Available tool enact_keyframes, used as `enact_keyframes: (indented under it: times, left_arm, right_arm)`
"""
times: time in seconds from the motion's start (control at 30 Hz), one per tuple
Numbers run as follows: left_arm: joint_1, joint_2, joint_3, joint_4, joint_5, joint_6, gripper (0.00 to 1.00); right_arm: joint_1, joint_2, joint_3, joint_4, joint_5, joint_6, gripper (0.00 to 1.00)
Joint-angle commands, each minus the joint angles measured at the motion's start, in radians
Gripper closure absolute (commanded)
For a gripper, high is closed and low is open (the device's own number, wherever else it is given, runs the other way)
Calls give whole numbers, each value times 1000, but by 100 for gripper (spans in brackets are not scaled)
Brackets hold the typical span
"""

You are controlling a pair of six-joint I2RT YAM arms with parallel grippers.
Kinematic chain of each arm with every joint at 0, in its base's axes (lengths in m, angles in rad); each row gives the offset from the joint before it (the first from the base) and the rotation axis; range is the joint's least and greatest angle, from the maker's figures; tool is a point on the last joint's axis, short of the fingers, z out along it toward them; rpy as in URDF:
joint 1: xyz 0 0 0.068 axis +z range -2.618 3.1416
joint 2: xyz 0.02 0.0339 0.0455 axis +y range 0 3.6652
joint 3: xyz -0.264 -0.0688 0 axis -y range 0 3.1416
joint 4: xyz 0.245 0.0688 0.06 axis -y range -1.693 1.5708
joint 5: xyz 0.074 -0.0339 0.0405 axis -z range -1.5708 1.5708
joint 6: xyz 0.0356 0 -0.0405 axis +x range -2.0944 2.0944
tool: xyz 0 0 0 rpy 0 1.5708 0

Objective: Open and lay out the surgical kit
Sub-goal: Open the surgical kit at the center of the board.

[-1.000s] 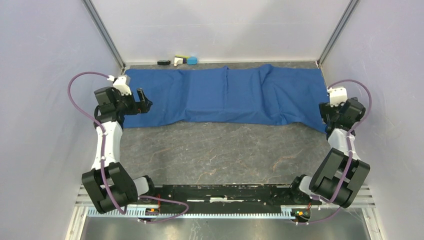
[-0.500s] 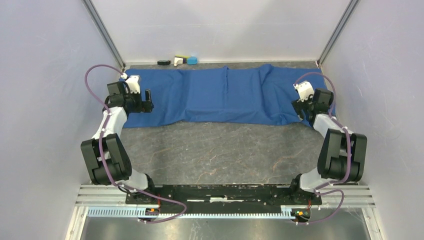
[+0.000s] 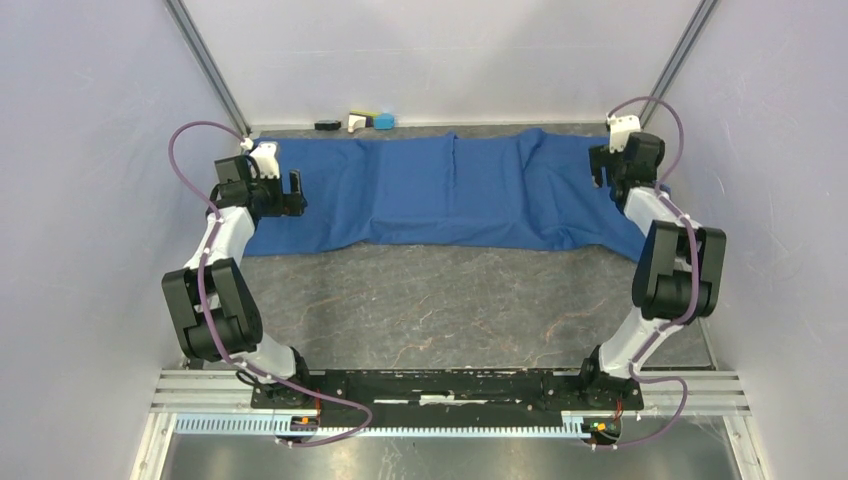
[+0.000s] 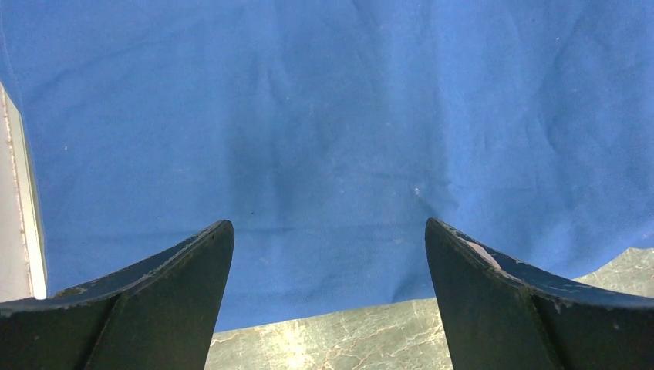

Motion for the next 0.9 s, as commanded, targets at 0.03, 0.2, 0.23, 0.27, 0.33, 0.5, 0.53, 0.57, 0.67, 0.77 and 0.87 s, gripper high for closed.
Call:
enact_keyframes:
  times: [0.03,0.2,0.23,0.27,0.33,0.5,0.53,0.57,0.67,0.77,0.87]
  left_arm:
    - [-11,10,50,45,18,-67,0]
    - [-18,13,53,49,24,-83,0]
    - [-20,15,54,51,23,-85,0]
    - [-21,17,56,52,23,-86,0]
    - [-24,26,64,53,17,-87,0]
    - [-27,52,95,45,3,-83,0]
    - [-29,57,102,40,1,-81,0]
    - [-28,60,110,35,1,-81,0]
    - [-32,63,122,33,-2,-76,0]
    - [-36,76,145,17,-8,-70,0]
    - [-42,95,174,-1,-12,-65,0]
  right_arm:
    - [76,158,186,54,140,127,8]
    - [97,329,376,18,233,128,8]
    - [97,364,408,6,244,127,8]
    - [97,388,442,-11,253,124,8]
    - [98,432,485,-34,265,116,8]
    - [101,523,571,-102,292,81,8]
    - [101,541,589,-111,301,74,8]
    - [101,557,603,-137,304,65,8]
    - [101,597,646,-171,318,42,8]
    - [104,641,703,-204,323,24,7]
    - [106,679,754,-228,336,20,7]
